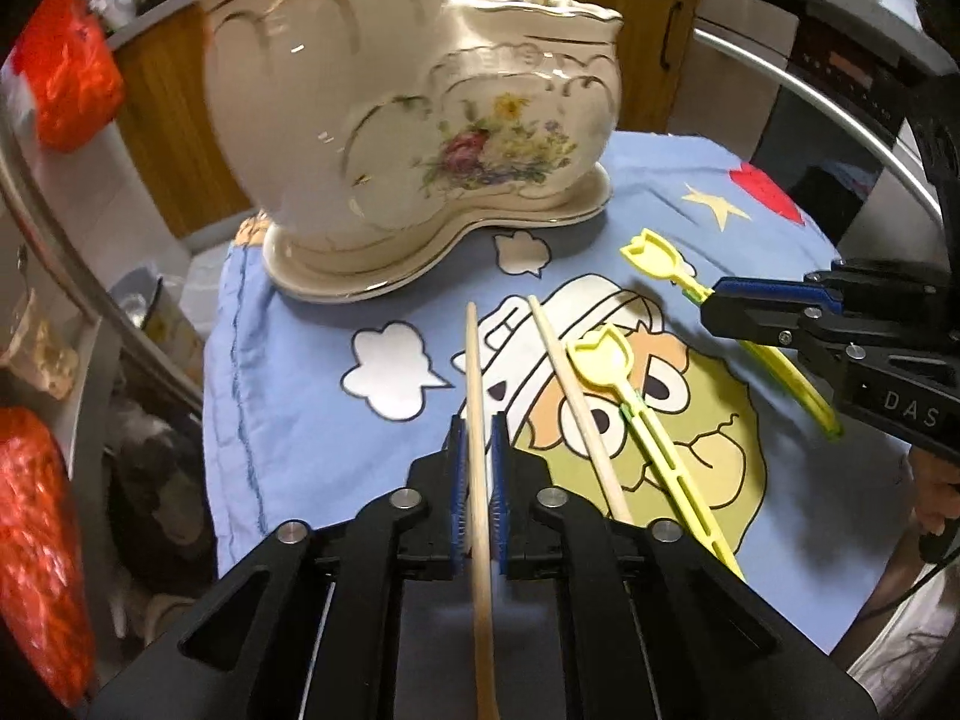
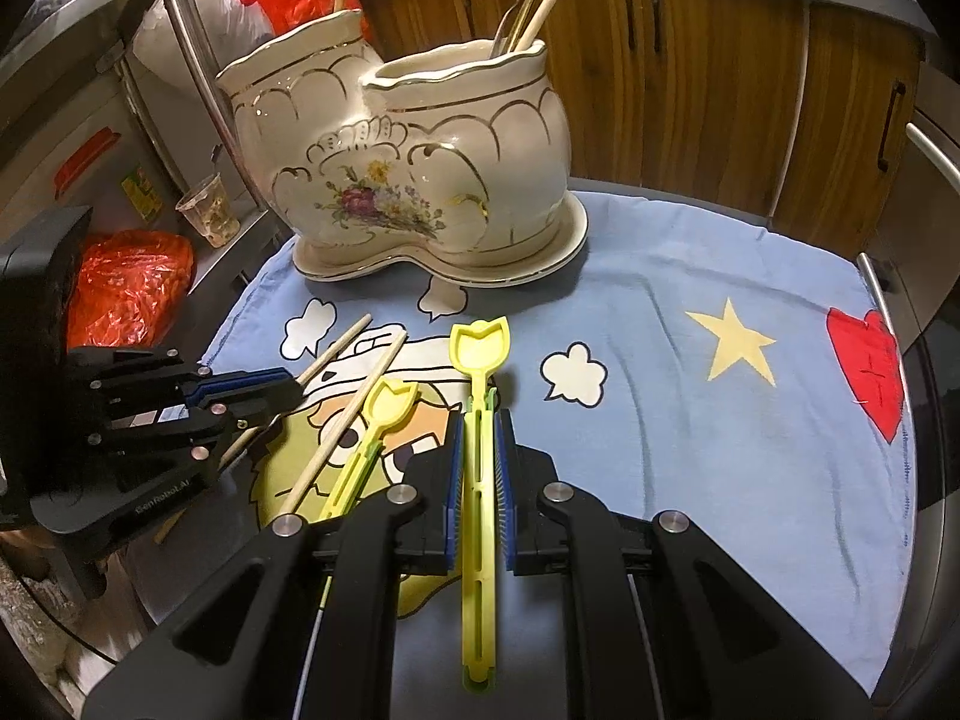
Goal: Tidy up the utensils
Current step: 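Lift the chopstick and yellow utensil and carry both over the ceramic holder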
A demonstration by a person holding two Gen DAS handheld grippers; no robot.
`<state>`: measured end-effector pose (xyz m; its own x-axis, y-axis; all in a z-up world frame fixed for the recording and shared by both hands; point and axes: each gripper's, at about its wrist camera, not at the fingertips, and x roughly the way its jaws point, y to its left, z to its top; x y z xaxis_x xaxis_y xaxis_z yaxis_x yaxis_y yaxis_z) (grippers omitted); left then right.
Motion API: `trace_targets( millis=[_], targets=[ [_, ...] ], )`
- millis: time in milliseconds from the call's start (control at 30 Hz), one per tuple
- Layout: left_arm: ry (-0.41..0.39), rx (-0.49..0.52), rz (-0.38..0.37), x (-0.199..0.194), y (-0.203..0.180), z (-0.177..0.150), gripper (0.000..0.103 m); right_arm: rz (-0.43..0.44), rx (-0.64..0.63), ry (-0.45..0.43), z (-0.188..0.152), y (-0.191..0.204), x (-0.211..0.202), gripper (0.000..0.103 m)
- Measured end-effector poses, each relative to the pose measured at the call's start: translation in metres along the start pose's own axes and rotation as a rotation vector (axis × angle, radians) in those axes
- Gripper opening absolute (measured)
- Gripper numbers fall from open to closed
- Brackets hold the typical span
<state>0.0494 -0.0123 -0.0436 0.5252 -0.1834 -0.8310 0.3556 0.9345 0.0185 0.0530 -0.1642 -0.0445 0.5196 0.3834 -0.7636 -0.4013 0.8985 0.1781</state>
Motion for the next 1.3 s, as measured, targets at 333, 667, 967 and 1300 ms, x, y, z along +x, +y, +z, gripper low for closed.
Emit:
trace_targets(
  millis=[333, 667, 967, 1300],
  targets=[
    [0.009, 0.035, 0.013, 0.006, 0.003, 0.009, 0.007, 0.000, 0.009, -0.001, 0.000, -0.001, 0.000, 0.010],
    [-0.184, -0.009, -0.118, -0.060, 0.015, 0.007, 0.007, 0.066, 0.051, -0.126, 0.006, -0.006, -0.029, 0.010],
    [-0.501, -0.108, -0.189, -0.143, 0.042, 0.033, 0.007, 0.121, 0.092, -0.357, 0.035, -0.003, -0.072, 0.010],
    [-0.759, -0.159, -0.099, -0.161, 0.072, 0.110, 0.007, 0.096, 0.063, -0.567, 0.108, 0.000, -0.069, 0.010]
  ],
)
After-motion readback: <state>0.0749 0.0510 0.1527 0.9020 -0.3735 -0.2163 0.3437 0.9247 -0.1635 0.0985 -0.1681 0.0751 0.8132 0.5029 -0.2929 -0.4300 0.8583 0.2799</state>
